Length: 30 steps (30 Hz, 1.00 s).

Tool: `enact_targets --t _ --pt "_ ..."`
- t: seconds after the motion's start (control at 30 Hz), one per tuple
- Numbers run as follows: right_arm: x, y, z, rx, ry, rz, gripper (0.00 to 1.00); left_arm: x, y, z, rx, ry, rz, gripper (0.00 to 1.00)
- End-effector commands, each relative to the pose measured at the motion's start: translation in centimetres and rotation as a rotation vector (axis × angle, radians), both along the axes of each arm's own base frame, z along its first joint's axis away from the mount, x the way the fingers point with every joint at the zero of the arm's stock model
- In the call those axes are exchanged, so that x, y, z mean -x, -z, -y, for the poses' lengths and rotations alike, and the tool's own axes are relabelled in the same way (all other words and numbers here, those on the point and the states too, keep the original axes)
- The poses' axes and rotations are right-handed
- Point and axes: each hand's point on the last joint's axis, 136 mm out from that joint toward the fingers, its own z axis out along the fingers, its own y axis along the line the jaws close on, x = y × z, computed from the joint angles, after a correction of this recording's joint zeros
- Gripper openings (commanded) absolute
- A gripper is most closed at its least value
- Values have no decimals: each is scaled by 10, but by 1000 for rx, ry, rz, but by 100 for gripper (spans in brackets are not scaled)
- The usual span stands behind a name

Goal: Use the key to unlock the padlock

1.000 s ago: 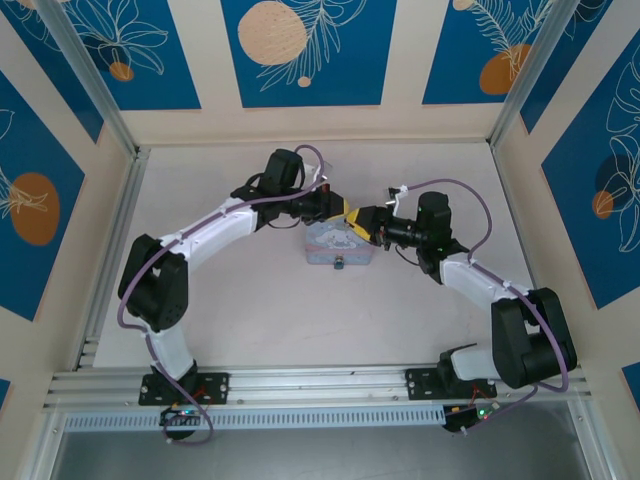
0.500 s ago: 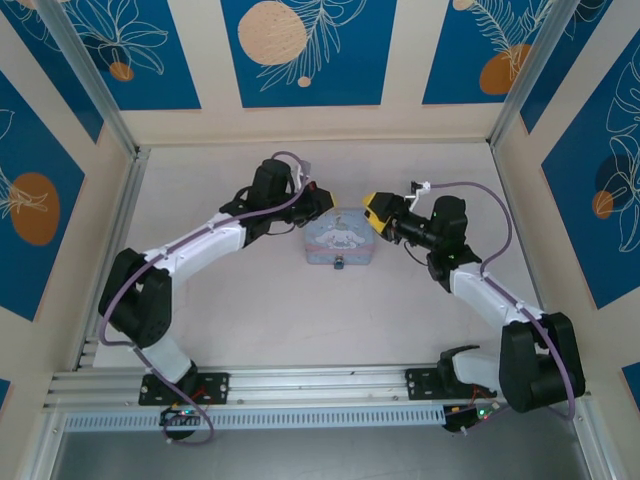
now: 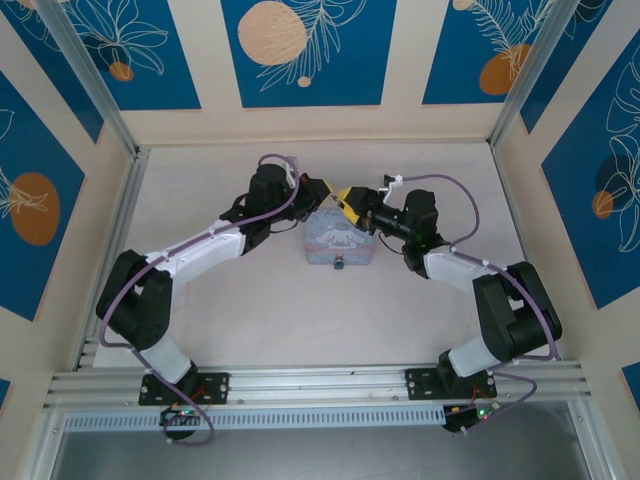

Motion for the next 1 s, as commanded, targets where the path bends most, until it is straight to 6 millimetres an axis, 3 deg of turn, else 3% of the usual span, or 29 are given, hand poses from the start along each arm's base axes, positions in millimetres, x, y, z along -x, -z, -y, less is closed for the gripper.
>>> enact_targets --t 0.0,0.33,0.4,0.47,0.5,0.67,0.97 --pt "-4 -24 -8 -32 -14 83 44 3 -18 2 40 -13 47 0" --pt "-3 -17 -12 -29 -37 67 27 3 -23 4 37 -8 67 0" --pt "-3 -15 -10 -22 -33 64 35 4 -24 3 34 -7 69 0" --pt "-4 -12 -4 -16 -14 56 52 4 -25 3 29 -7 73 0" --pt "-5 -11 0 -13 -4 53 54 5 -26 2 27 -8 75 0" --pt "-8 -11 9 -3 13 53 55 6 -27 2 21 -4 79 0" --pt "-14 -23 -2 -6 -20 79 48 7 -30 3 23 1 83 0"
